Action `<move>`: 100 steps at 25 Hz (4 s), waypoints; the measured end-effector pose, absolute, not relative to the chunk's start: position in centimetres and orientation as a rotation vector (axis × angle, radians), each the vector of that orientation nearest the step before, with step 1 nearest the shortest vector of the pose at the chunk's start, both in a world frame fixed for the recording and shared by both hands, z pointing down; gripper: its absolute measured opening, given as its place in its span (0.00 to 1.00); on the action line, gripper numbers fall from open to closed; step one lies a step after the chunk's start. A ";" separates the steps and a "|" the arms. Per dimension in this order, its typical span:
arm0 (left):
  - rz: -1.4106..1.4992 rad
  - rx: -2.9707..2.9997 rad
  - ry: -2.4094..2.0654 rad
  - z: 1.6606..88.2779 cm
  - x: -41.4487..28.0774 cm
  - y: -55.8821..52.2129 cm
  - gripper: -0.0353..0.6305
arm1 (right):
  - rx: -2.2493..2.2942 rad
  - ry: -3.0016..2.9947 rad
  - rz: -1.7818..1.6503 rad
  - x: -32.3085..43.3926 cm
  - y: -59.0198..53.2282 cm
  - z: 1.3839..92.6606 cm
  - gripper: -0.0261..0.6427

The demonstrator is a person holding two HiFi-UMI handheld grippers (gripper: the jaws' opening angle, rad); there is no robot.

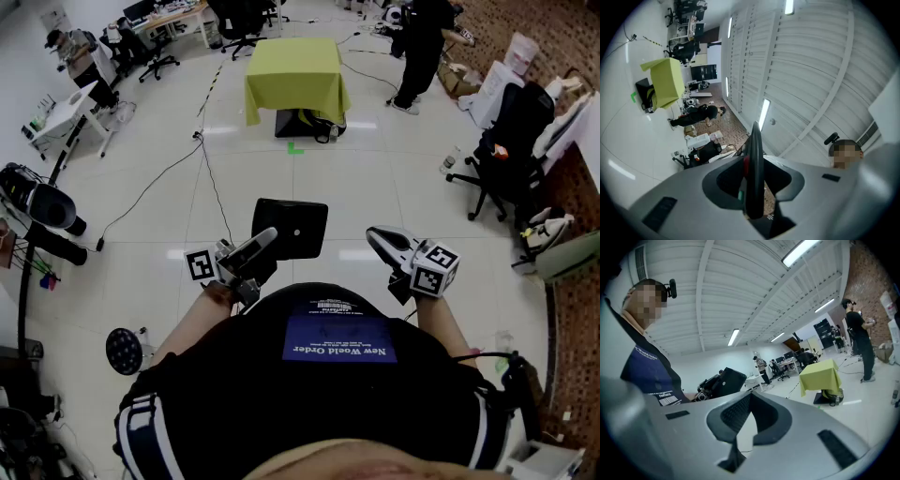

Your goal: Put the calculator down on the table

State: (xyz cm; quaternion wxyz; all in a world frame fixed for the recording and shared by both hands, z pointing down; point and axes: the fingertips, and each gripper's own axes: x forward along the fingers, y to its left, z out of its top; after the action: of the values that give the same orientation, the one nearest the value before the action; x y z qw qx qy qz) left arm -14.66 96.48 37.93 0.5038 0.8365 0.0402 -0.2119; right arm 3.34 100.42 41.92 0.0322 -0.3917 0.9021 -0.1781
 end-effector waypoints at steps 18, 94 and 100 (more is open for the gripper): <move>-0.542 1.983 0.106 39.8 -17.9 86.8 0.25 | -1.224 2.820 -0.546 -0.1 89.9 42.9 0.02; -0.487 1.951 0.170 37.8 -17.7 8.4 0.25 | -1.283 2.791 -0.508 -0.3 11.6 37.8 0.02; -0.499 2.032 0.094 37.0 -13.8 3.3 0.25 | -1.131 2.849 -0.481 3.0 5.1 38.2 0.02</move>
State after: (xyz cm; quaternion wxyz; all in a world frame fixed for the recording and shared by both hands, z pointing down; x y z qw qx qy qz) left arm -13.81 3.31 36.97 0.4998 0.8403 0.0388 -0.2065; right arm 3.04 5.08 38.17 0.0192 -0.3644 0.9180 -0.1551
